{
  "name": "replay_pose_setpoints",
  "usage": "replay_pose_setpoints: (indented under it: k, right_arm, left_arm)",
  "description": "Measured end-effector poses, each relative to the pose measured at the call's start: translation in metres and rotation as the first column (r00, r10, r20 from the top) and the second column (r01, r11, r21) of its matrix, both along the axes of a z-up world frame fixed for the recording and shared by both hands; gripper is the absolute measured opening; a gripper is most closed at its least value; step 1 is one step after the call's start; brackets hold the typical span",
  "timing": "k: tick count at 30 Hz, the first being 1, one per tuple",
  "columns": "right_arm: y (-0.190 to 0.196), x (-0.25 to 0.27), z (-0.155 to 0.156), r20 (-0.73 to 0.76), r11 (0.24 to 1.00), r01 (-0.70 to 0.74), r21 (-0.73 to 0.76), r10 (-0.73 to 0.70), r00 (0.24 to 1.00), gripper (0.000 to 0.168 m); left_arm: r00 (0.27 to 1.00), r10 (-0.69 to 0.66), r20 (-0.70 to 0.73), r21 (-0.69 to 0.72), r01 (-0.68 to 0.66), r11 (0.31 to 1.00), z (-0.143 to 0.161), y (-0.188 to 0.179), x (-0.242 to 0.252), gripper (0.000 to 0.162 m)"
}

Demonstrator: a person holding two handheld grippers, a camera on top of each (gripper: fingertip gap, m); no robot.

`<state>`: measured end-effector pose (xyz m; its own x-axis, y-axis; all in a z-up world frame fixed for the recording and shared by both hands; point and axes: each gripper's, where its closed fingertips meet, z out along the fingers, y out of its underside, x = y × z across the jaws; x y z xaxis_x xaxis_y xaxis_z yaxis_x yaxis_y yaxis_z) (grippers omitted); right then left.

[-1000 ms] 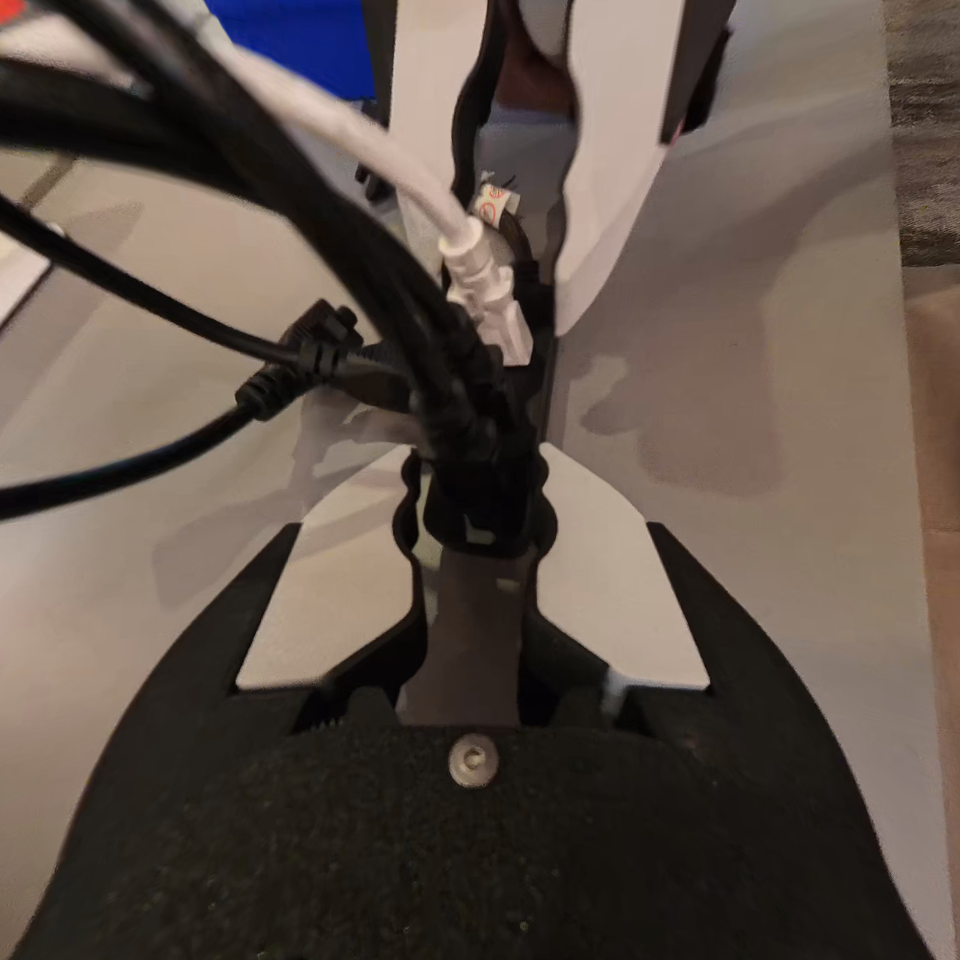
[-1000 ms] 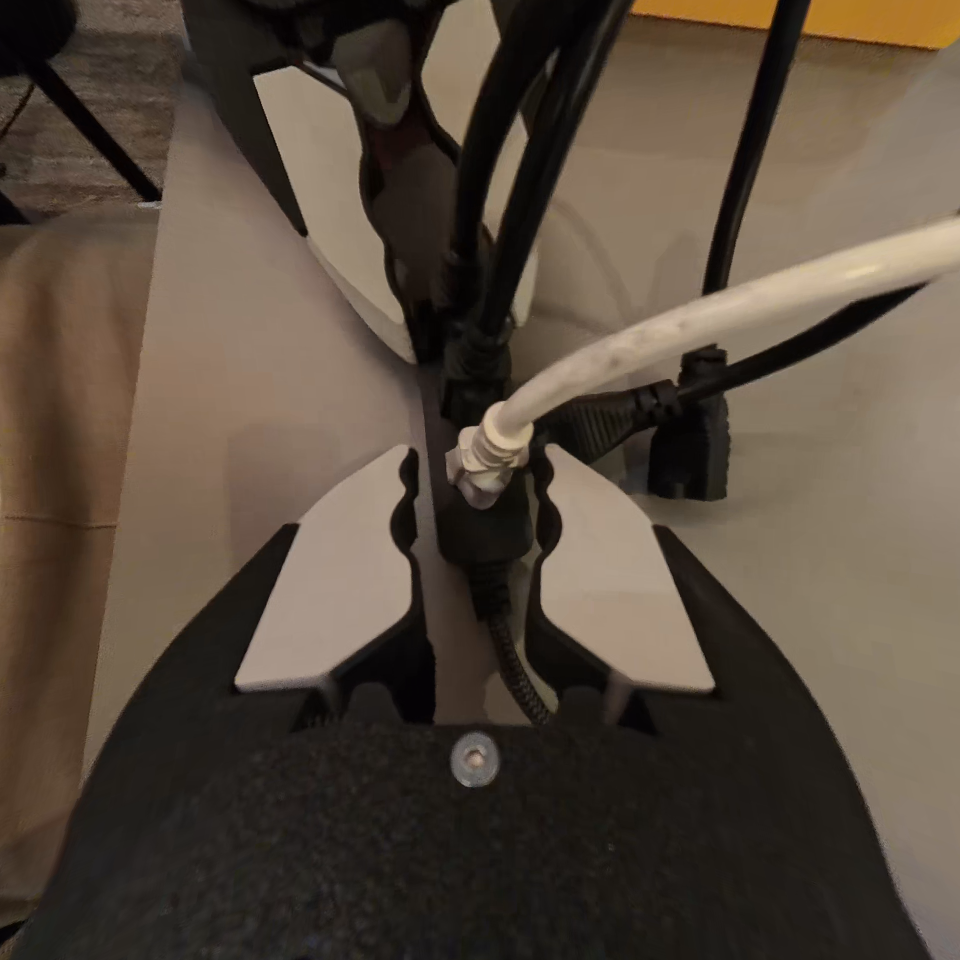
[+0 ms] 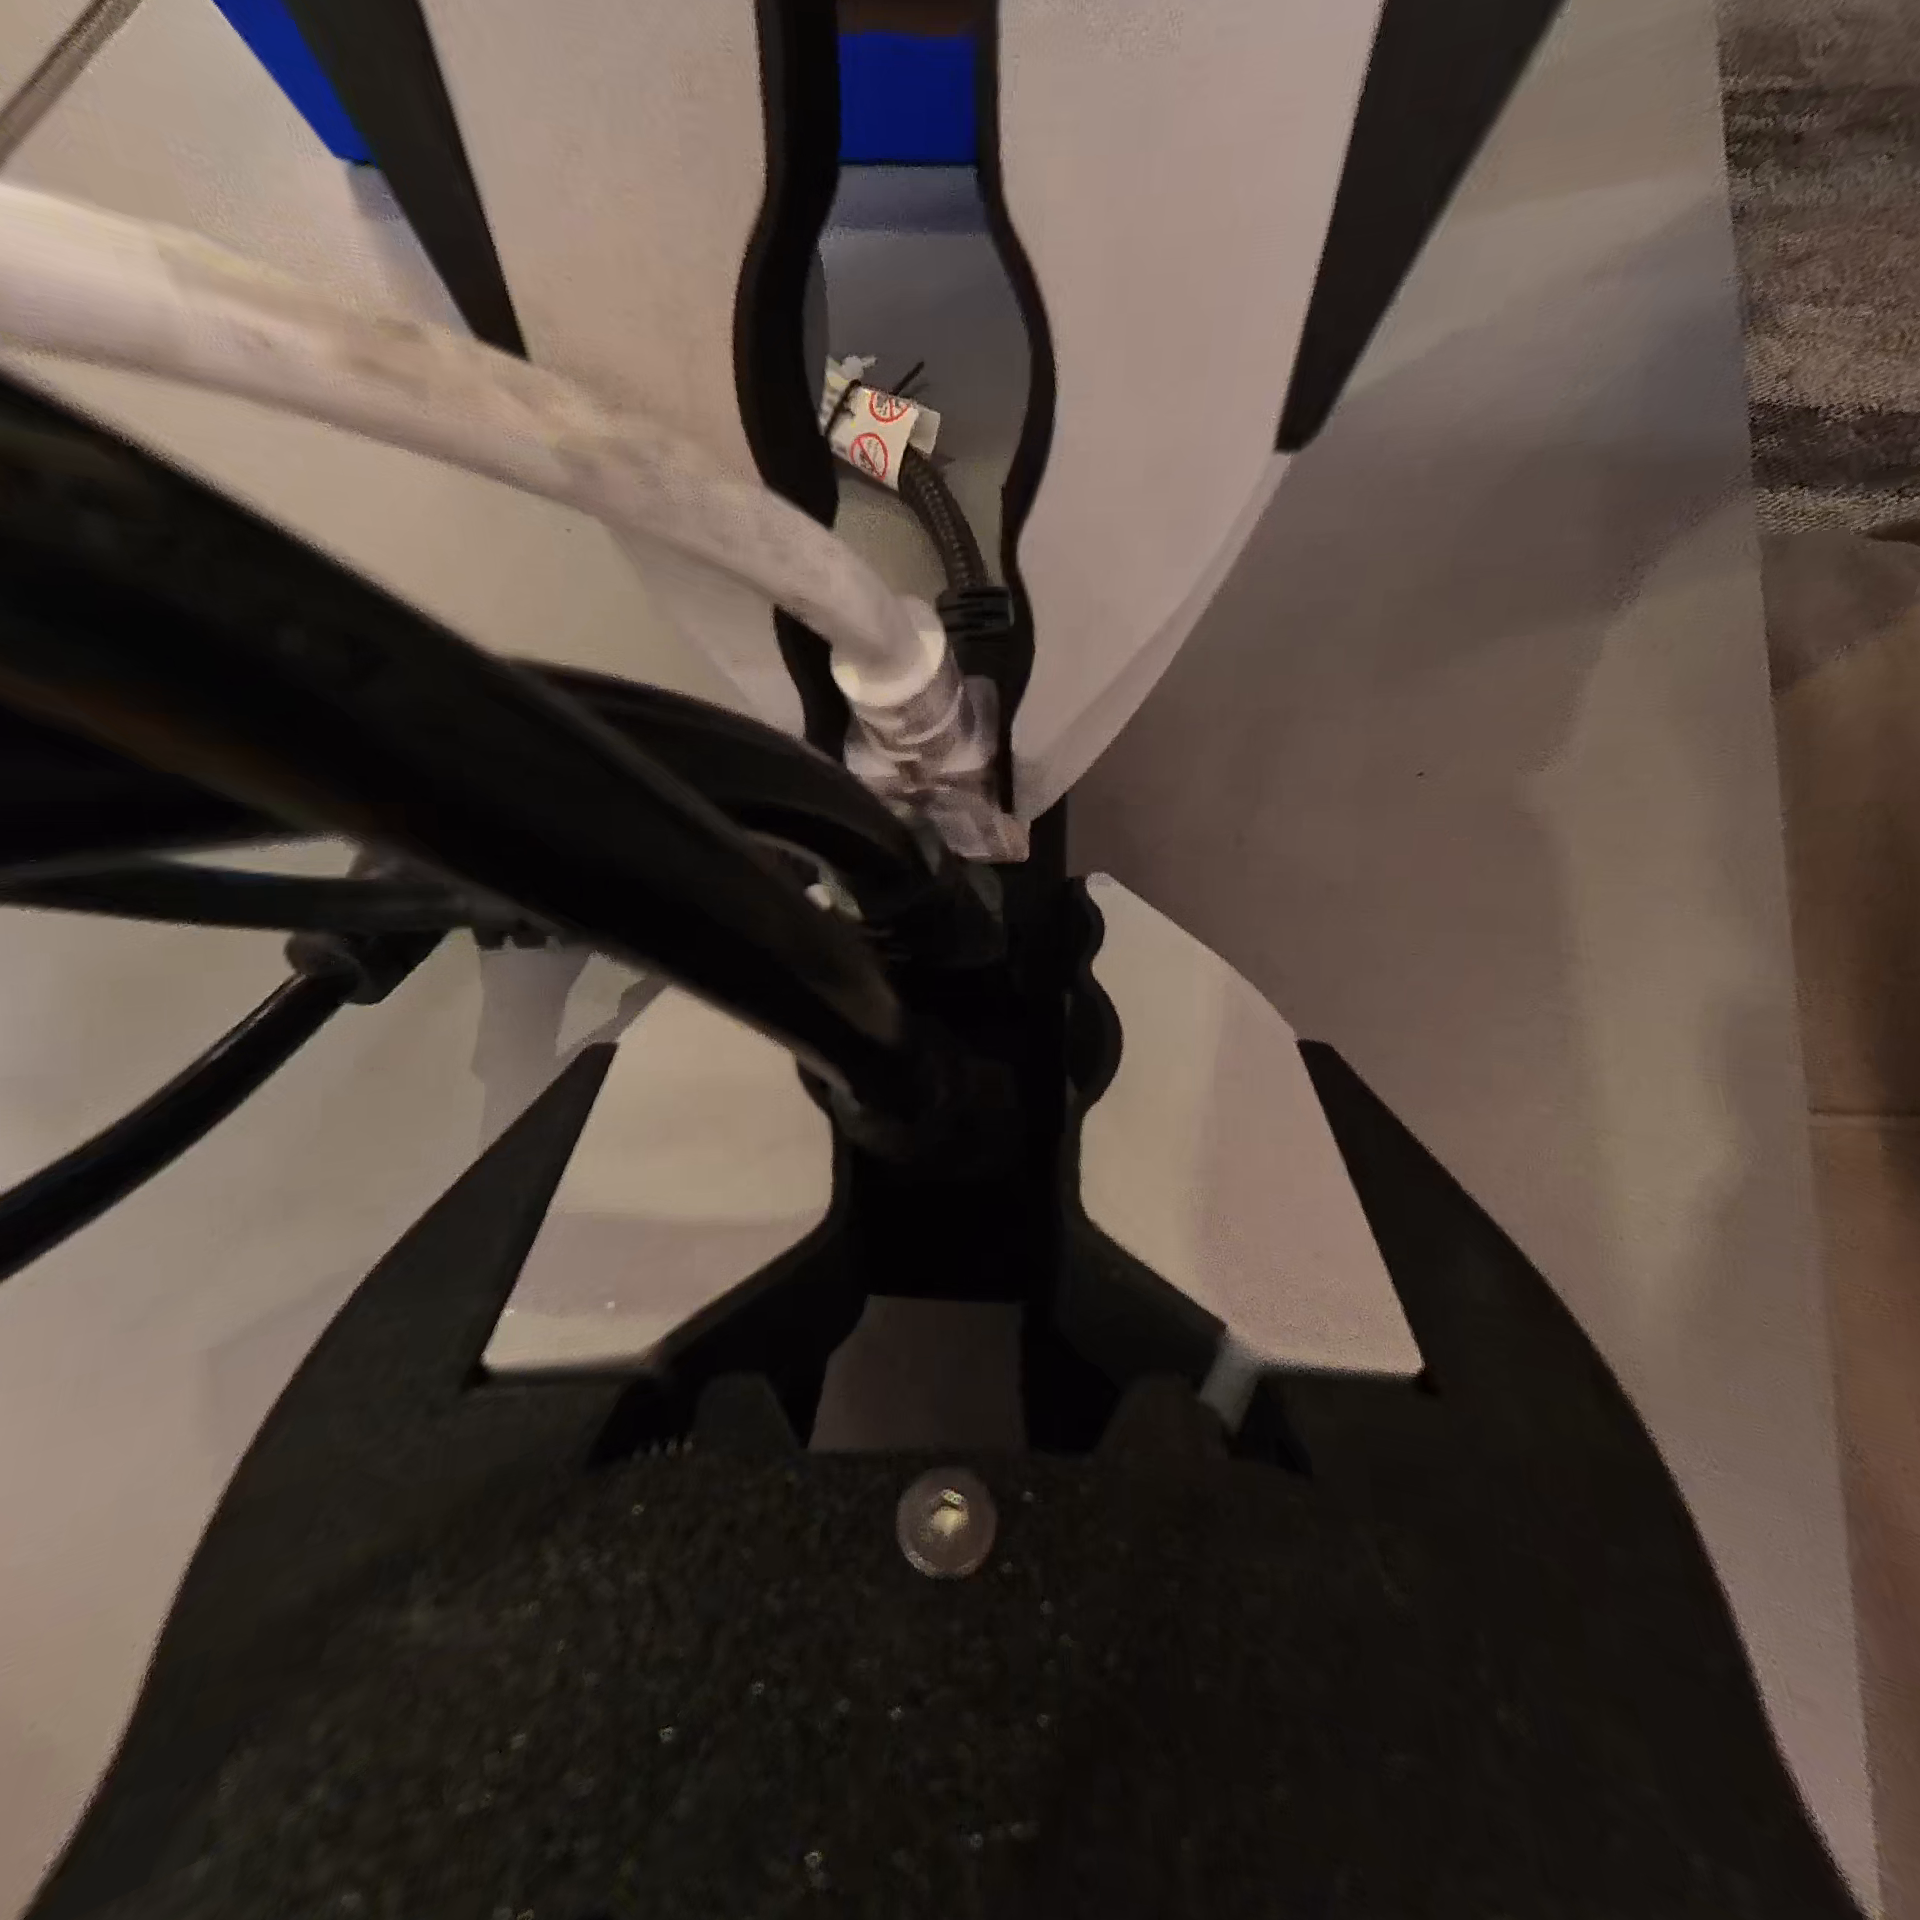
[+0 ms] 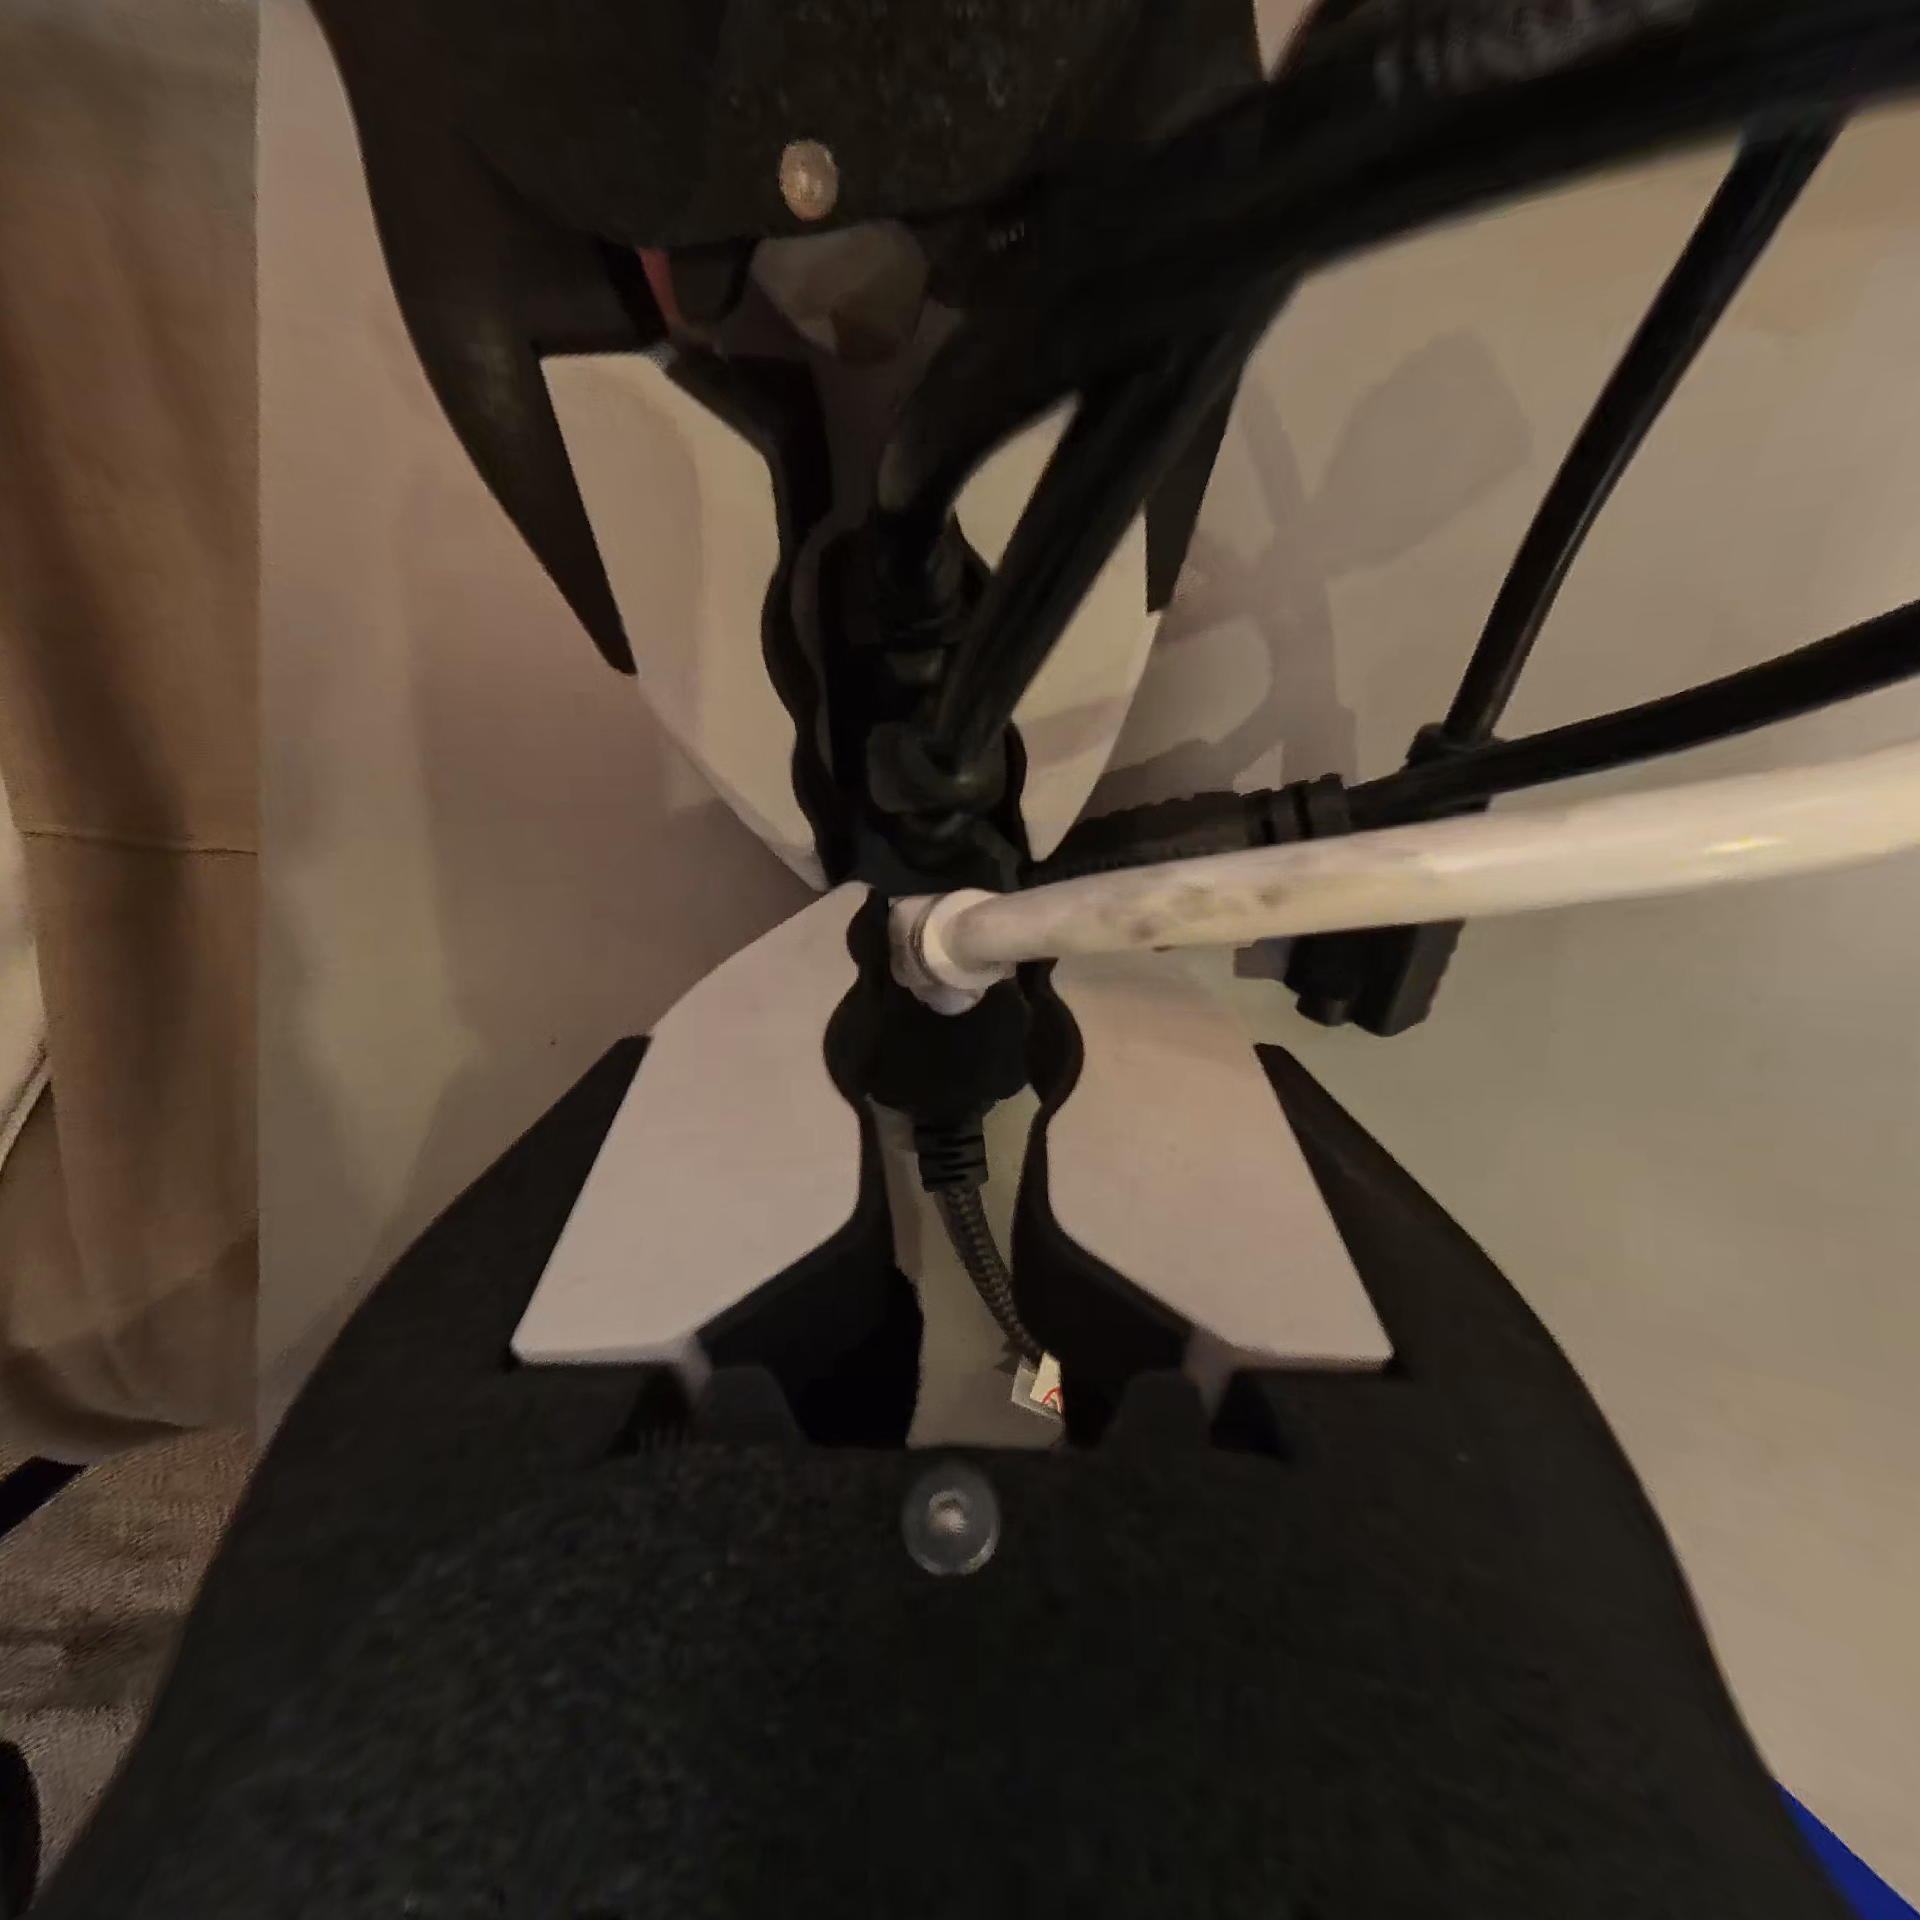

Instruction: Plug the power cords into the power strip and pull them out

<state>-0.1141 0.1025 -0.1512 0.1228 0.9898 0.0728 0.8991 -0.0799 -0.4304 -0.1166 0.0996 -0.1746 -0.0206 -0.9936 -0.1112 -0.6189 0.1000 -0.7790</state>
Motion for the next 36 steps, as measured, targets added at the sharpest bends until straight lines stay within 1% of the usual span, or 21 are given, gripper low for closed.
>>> replay_pose_setpoints:
  k: [2, 3, 7, 9, 13, 17, 21, 26, 30, 36]
  right_arm:
    - [0.0003, 0.0001, -0.0002, 0.062, 0.999, -0.004, 0.034, 0.002, 0.998, 0.023]
    - [0.0001, 0.0004, -0.0001, 0.063, 0.999, -0.008, 0.037, 0.005, 0.998, 0.023]
    - [-0.0014, 0.0034, 0.0004, -0.031, 1.000, -0.002, 0.005, 0.002, 1.000, 0.024]
    - [-0.0025, 0.0027, 0.0004, -0.038, 1.000, -0.001, 0.003, 0.001, 0.999, 0.024]
    - [-0.0003, -0.0002, 0.0000, 0.055, 0.999, -0.013, 0.041, 0.010, 0.998, 0.023]
    - [-0.0008, 0.0021, 0.0004, -0.029, 1.000, -0.006, 0.003, 0.006, 1.000, 0.024]
    - [-0.0007, -0.0002, 0.0002, 0.021, 0.999, -0.002, 0.033, 0.002, 1.000, 0.023]
    - [-0.0029, 0.0019, 0.0004, -0.060, 1.000, 0.014, -0.008, -0.014, 0.998, 0.024]
    - [-0.0019, -0.0011, 0.0003, -0.046, 0.999, 0.038, 0.028, -0.037, 0.998, 0.024]
    - [-0.0007, -0.0034, 0.0005, -0.069, 0.997, 0.048, 0.055, -0.044, 0.997, 0.024]
  left_arm:
    - [1.000, -0.004, -0.001, 0.003, 0.004, 1.000, -0.0001, 0.0002, 0.0000, 0.038]
    - [1.000, -0.004, 0.002, 0.004, 0.004, 1.000, -0.0001, 0.0000, -0.0001, 0.039]
    - [1.000, -0.016, 0.007, 0.007, 0.015, 1.000, -0.0002, -0.0008, -0.0009, 0.039]
    - [1.000, -0.015, 0.004, 0.005, 0.015, 1.000, -0.0002, -0.0015, -0.0007, 0.039]
    - [1.000, -0.011, -0.002, 0.001, 0.011, 1.000, -0.0002, 0.0000, -0.0007, 0.039]
    - [1.000, -0.013, 0.004, 0.000, 0.013, 1.000, -0.0003, 0.0000, -0.0013, 0.039]
    - [1.000, -0.017, 0.005, -0.008, 0.017, 1.000, -0.0002, -0.0003, -0.0016, 0.039]
    - [1.000, -0.016, 0.024, -0.019, 0.016, 1.000, 0.0000, -0.0020, -0.0014, 0.039]
    - [1.000, -0.012, 0.023, -0.037, 0.013, 0.999, 0.0003, -0.0015, -0.0027, 0.039]
    - [1.000, -0.006, 0.001, -0.040, 0.006, 0.999, 0.0000, -0.0016, -0.0027, 0.039]
